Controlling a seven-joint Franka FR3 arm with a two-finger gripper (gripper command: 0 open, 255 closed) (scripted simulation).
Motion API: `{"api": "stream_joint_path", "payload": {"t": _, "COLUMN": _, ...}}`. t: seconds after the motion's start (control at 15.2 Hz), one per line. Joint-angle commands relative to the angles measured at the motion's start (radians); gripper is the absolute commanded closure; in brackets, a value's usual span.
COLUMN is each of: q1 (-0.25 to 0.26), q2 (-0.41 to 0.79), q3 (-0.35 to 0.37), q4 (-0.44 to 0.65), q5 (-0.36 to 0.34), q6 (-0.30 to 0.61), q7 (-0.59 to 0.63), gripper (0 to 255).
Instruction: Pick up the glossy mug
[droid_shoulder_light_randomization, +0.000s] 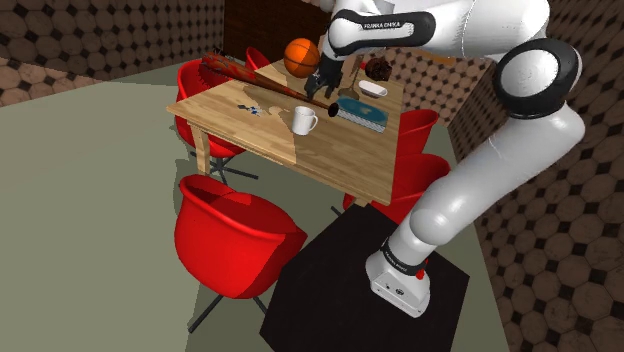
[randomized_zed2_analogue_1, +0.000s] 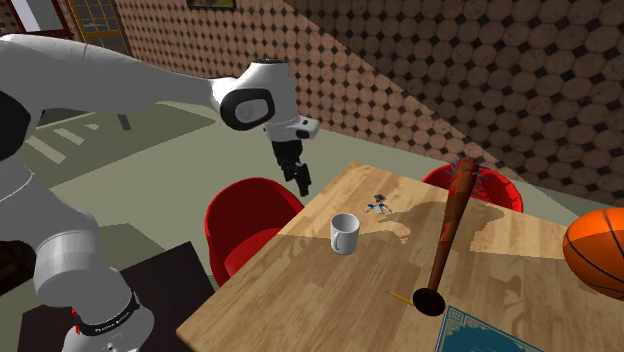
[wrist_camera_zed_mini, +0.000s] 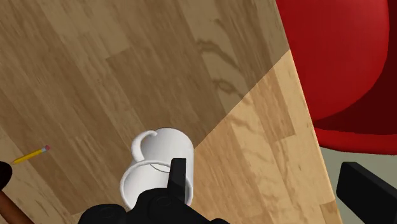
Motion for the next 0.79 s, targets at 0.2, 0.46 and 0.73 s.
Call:
{"api": "stream_joint_path", "payload": {"t": 0.2, "q1": -0.012, "q2": 0.189, "q3": -0.025, "q4": 0.112, "q5": 0.034, "q6": 0.047, "q7": -0.051, "gripper": 0}}
{"api": "stream_joint_path", "payload": {"t": 0.46, "q1": -0.029, "q2": 0.349, "q3": -0.035, "q4": 0.232, "q5": 0.07, "q6": 0.062, "q7": -0.091, "gripper": 0}}
{"api": "stream_joint_path", "payload": {"t": 0.73, "q1": -0.053, "q2": 0.506, "q3": -0.035, "q4": 0.369, "q5": 0.102, "q6": 0.059, "q7": -0.126, "gripper": 0}}
